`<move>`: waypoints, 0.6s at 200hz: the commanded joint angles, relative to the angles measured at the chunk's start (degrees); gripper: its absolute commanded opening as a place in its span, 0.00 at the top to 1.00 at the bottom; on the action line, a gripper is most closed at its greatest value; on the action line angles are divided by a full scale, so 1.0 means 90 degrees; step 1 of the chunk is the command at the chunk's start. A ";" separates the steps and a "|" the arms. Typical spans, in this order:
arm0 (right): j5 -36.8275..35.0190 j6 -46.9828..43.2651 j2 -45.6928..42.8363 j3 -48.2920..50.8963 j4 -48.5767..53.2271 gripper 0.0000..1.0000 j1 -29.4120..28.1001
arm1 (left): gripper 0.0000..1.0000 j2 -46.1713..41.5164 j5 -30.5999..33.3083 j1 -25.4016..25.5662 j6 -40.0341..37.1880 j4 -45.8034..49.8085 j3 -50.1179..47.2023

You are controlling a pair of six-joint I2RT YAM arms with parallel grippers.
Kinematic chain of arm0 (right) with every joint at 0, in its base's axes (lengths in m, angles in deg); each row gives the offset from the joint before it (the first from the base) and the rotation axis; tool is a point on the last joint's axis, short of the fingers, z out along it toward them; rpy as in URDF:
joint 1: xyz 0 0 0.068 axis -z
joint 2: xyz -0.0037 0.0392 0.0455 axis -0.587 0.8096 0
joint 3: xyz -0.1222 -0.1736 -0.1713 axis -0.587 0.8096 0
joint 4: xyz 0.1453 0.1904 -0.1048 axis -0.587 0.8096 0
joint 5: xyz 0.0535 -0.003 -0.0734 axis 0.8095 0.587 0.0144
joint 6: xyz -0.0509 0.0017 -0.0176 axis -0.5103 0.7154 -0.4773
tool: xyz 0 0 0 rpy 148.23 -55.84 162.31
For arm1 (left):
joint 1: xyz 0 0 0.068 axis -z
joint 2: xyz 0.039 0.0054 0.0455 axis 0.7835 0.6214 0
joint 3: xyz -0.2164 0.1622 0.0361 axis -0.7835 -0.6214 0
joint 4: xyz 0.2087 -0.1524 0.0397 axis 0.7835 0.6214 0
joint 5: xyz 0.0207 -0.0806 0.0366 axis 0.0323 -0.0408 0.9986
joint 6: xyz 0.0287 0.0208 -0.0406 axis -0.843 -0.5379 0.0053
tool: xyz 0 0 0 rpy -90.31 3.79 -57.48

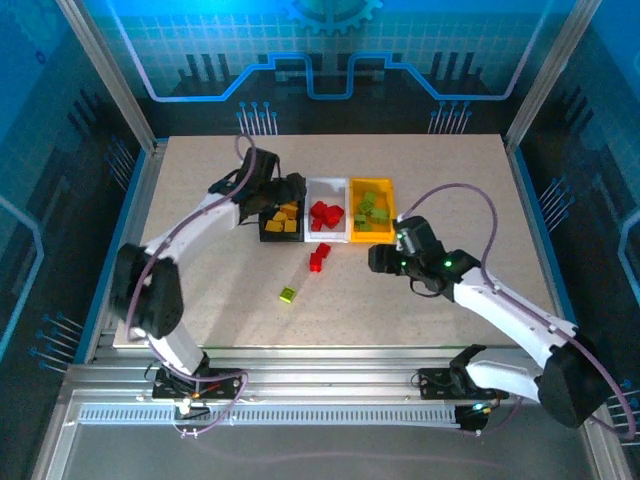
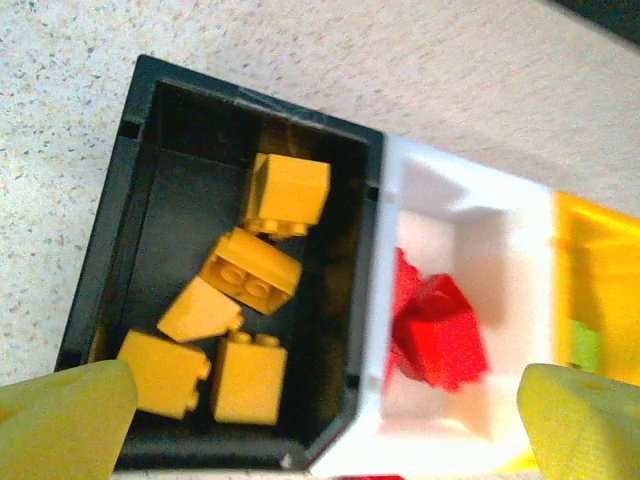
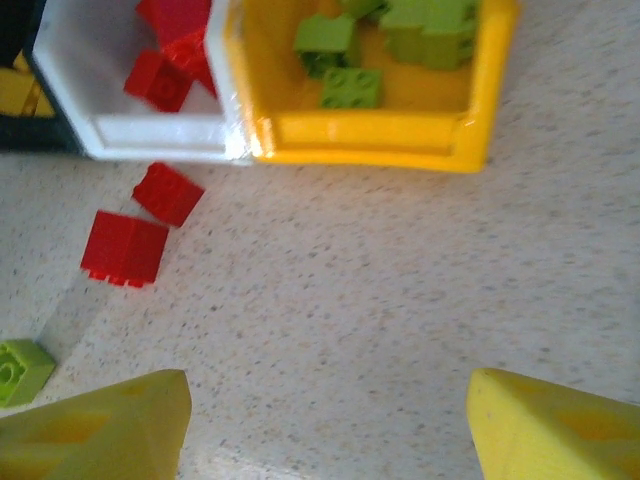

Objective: Sort the legos into containers by color

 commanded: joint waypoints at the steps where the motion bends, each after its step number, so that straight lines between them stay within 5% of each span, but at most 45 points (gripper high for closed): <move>1: 0.0073 0.0181 0.0497 -0.0194 -0.0534 0.25 -0.0450 | 0.01 -0.0955 -0.0426 0.0072 0.0334 -0.0408 -0.0693; 77: -0.0632 0.0794 0.3343 -0.1951 -0.1143 0.25 -0.1810 | 0.01 -0.3808 -0.0189 0.0143 0.1096 -0.0525 -0.4055; 120: -0.1347 0.1268 0.4530 -0.2948 -0.0457 0.25 -0.1944 | 0.01 -0.4471 -0.0028 0.0145 0.1103 -0.0023 -0.4488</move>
